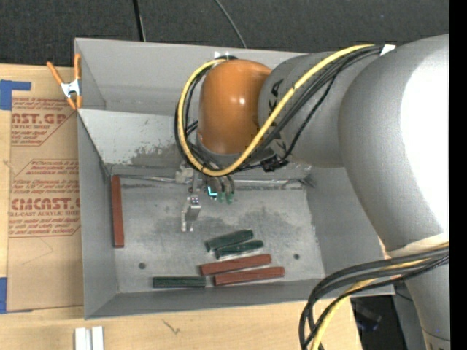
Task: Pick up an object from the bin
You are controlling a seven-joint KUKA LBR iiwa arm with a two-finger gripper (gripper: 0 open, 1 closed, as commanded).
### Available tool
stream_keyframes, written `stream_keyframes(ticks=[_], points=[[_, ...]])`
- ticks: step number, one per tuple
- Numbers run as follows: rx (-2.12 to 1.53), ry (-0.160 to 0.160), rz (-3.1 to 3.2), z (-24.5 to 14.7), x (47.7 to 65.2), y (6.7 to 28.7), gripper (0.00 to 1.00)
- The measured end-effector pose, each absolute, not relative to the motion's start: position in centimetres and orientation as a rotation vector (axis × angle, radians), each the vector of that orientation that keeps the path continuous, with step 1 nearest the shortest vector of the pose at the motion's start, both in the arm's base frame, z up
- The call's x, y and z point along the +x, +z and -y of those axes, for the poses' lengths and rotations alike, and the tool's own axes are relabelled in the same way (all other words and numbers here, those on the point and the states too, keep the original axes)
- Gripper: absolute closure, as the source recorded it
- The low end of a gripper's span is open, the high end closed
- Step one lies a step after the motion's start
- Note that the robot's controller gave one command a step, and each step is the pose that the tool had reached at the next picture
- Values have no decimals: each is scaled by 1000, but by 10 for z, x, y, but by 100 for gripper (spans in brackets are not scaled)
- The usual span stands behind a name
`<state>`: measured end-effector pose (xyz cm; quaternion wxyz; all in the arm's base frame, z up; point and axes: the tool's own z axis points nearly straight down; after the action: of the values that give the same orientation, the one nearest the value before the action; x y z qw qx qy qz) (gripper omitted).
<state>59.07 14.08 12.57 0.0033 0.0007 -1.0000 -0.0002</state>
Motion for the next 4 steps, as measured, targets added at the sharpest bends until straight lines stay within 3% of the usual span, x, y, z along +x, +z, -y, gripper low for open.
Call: stream_keyframes(ticks=[1,2,3,4], points=[[1,-2,3143,-140,593,130,0],[140,-20,3144,-70,556,79,0],[129,-8,3149,-68,559,86,0],[240,-1,3135,-20,517,97,0]])
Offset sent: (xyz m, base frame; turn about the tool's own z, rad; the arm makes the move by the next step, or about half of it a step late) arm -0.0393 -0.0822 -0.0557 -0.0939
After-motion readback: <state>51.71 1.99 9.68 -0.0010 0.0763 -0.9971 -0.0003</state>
